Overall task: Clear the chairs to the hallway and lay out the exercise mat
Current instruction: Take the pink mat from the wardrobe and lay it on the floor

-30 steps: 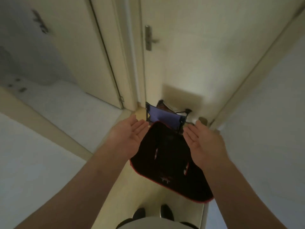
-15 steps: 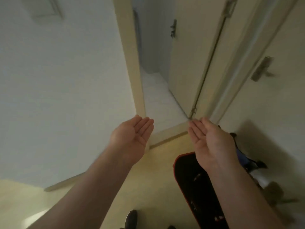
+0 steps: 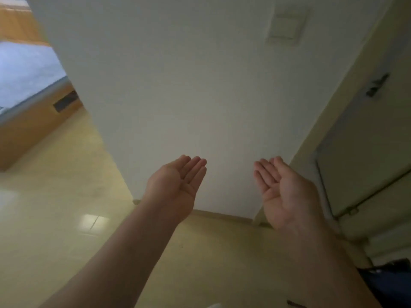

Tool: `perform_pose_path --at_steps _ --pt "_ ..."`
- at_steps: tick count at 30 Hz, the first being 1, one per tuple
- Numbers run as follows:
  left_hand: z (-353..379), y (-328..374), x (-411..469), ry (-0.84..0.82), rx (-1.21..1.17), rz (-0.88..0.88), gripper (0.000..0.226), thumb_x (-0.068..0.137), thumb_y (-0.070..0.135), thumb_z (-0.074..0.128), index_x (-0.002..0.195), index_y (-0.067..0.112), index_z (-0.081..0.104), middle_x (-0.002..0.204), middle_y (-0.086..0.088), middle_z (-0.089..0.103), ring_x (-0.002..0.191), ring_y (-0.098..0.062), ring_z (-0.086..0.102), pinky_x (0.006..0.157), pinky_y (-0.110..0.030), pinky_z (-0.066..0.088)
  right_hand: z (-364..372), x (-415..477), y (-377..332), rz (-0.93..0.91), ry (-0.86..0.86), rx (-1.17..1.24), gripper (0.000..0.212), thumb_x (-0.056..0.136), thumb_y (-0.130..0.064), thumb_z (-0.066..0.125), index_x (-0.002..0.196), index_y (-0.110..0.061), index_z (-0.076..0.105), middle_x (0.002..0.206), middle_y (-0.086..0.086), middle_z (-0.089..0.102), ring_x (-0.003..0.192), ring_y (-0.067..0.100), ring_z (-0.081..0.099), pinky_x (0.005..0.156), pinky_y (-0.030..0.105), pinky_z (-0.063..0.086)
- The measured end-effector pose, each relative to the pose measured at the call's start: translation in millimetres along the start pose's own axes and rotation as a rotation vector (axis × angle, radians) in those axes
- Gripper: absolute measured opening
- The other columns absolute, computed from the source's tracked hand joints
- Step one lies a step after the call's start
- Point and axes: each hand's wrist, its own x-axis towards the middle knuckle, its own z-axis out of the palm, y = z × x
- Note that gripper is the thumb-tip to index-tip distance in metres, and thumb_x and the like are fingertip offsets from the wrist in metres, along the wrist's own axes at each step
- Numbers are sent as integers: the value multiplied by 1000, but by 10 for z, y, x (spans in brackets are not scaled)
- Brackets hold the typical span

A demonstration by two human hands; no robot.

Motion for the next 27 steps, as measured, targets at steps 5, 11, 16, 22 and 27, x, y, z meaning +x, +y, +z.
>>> perform_pose_path --at_steps 5,11,16,22,27 --pt "-669 908 98 50 -103 85 31 105 4 46 132 -10 54 120 -25 69 103 -35 73 86 -40 62 877 -37 798 78 -89 -54 36 103 -15 58 133 2 54 118 16 69 101 21 71 67 25 62" --pt "-1370 1898 228 140 -224 203 30 105 3 46 130 -11 54 118 -25 69 97 -36 75 81 -40 63 1966 -78 1668 188 -213 -123 32 102 -14 58 130 2 57 110 15 71 98 21 73 70 26 63" --pt "-1803 2623 440 187 -344 298 28 105 3 47 127 -11 55 117 -25 70 89 -35 77 79 -41 64 2789 -28 2226 246 -298 -206 31 102 -14 59 130 0 58 108 14 73 99 22 74 76 29 63" --pt "-2144 3307 755 271 -384 381 26 105 3 45 125 -10 56 116 -23 70 94 -34 75 81 -40 63 3576 193 2769 317 -394 -240 37 101 -13 60 134 3 55 109 15 72 102 24 74 85 33 61" --pt "-2336 4019 1049 356 -395 480 26 105 2 44 124 -10 56 116 -24 69 98 -35 73 82 -39 62 4381 422 3251 402 -480 -275 39 101 -13 60 136 3 54 111 16 72 102 24 74 89 35 60"
